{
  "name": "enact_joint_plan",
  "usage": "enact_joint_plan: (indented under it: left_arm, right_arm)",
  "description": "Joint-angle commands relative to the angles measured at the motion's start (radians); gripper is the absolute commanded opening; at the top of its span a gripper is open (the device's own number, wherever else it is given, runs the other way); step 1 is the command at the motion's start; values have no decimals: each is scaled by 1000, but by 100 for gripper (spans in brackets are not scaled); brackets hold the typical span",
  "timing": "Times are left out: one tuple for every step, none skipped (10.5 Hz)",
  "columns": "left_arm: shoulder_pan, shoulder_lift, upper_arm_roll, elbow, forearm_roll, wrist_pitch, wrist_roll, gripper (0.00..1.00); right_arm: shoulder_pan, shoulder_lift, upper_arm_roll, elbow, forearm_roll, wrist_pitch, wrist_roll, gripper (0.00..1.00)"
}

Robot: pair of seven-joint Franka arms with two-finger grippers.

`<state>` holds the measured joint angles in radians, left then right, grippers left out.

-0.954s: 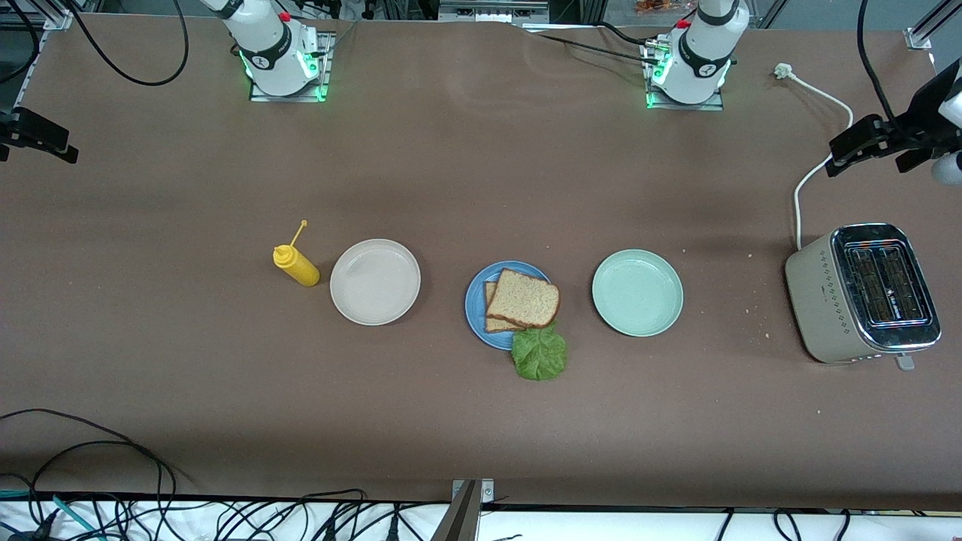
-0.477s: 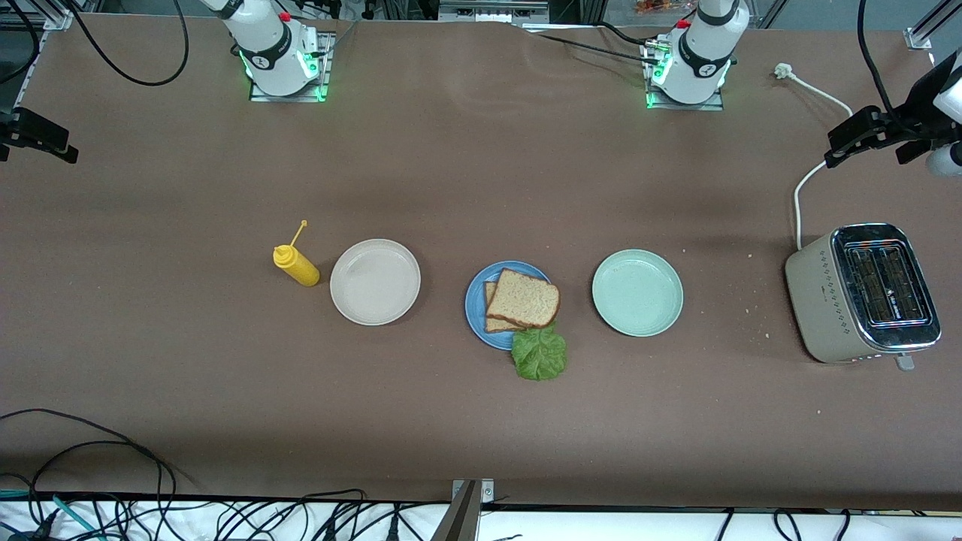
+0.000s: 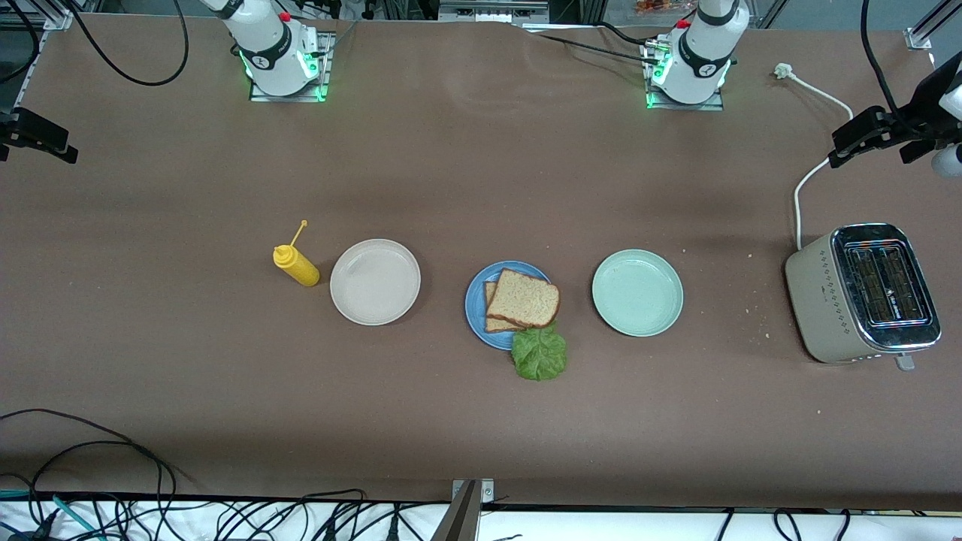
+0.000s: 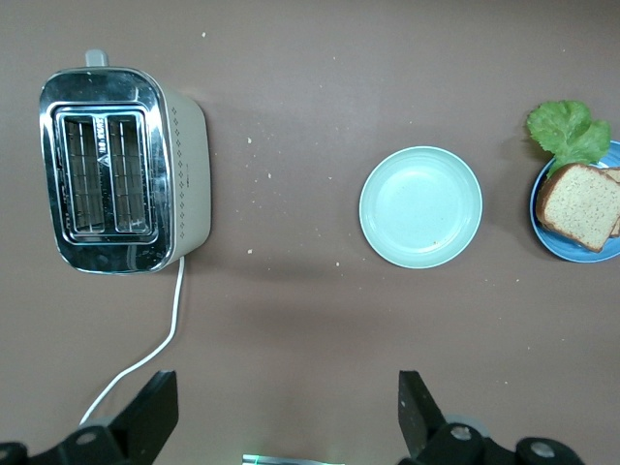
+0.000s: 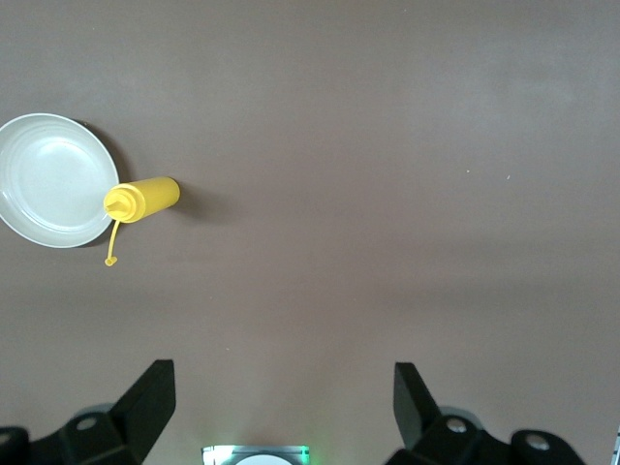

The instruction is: Make sandwich in blue plate with both arms

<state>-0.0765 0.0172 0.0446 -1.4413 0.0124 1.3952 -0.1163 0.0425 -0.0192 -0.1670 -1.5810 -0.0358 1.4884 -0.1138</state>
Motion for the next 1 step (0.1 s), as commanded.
enact_joint_plan:
  left_arm:
    - [9,-3,14,16,29,-7,23,100]
  right_arm:
    - [-1,7,0,25,7,-11,14,100]
